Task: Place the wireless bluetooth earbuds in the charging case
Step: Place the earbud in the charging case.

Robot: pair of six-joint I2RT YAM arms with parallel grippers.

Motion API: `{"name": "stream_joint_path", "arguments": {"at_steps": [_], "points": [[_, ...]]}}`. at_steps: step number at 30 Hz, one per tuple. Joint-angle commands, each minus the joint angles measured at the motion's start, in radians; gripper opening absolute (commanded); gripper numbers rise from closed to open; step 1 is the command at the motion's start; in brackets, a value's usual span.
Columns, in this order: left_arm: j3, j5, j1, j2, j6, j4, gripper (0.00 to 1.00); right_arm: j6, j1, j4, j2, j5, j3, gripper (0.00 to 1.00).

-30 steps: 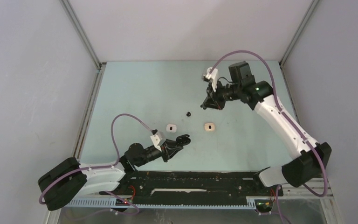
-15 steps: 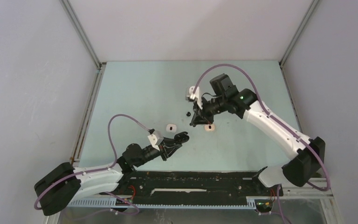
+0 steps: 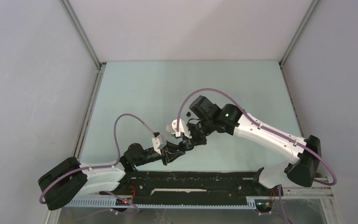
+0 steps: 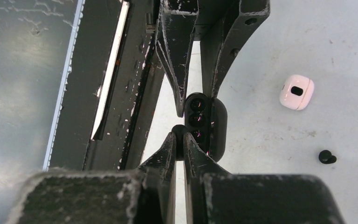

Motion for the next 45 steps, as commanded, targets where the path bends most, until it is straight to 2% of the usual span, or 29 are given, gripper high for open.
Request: {"name": "stream_joint_path", "arguments": {"at_steps": [1,16,27,36,42,45], "points": [[0.018,0.035,0.005,0.004,0.014,0.076,0.00,0.007,0.036,0.042,0.032,0.064,0.004,0.00],[0.010,0.053,0.005,0.002,-0.001,0.109,0.00,0.036,0.063,0.108,0.094,0.083,0.003,0.00],[0.004,0.054,0.006,-0.006,-0.006,0.118,0.00,0.029,0.086,0.089,0.125,0.108,0.022,0.01],[0.005,0.048,0.005,-0.005,-0.006,0.114,0.00,0.044,0.088,0.080,0.068,0.116,0.026,0.25],[0.009,0.043,0.004,0.002,-0.006,0.110,0.00,0.046,0.058,-0.031,0.005,0.014,0.130,0.28],[0.011,0.040,0.005,0.008,-0.006,0.108,0.00,0.052,-0.015,-0.078,-0.025,-0.073,0.205,0.28]]}}
